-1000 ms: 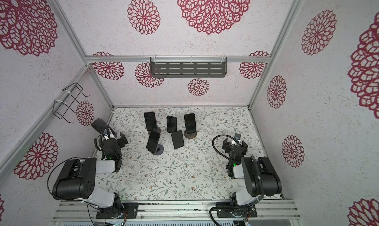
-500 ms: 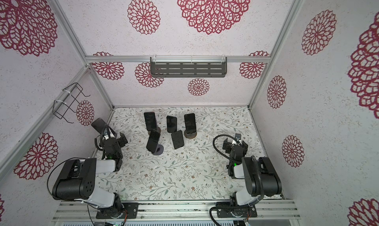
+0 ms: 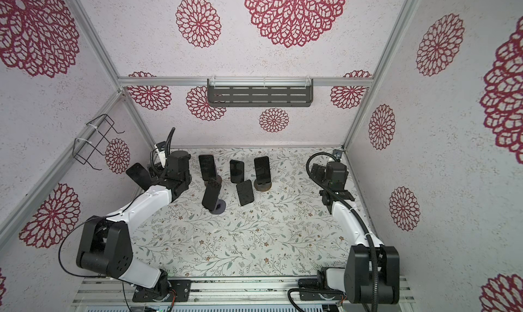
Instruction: Remove the phone from the phone stand
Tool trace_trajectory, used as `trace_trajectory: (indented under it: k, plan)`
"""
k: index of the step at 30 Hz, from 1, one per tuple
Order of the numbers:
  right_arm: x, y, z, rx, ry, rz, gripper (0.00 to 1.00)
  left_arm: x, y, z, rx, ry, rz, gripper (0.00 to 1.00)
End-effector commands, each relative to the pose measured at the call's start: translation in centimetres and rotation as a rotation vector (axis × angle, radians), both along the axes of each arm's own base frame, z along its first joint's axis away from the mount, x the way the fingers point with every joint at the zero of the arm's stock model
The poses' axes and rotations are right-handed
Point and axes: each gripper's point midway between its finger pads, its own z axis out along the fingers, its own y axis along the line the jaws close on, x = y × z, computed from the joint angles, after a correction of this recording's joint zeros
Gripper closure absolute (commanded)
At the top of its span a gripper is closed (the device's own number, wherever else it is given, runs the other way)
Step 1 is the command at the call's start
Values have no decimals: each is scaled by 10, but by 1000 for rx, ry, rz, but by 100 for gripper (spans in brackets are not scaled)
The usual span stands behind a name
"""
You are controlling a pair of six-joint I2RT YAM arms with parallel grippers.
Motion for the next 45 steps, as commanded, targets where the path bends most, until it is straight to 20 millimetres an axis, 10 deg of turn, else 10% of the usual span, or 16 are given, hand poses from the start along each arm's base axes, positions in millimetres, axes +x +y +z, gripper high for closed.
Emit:
trace_trajectory:
  k: [1, 18, 32, 45]
  plan:
    - [-20, 9, -7, 59, 169, 27, 1, -24, 25, -26, 18, 120, 163, 3]
    - [-15, 20, 13, 81, 211, 85, 1, -47, 107, -69, -123, -44, 402, 3]
    - [-14, 17, 14, 74, 196, 73, 1, 9, 130, -92, -196, 70, 272, 3]
    - [-13, 15, 7, 65, 210, 64, 1, 21, 140, -98, -212, 82, 235, 3]
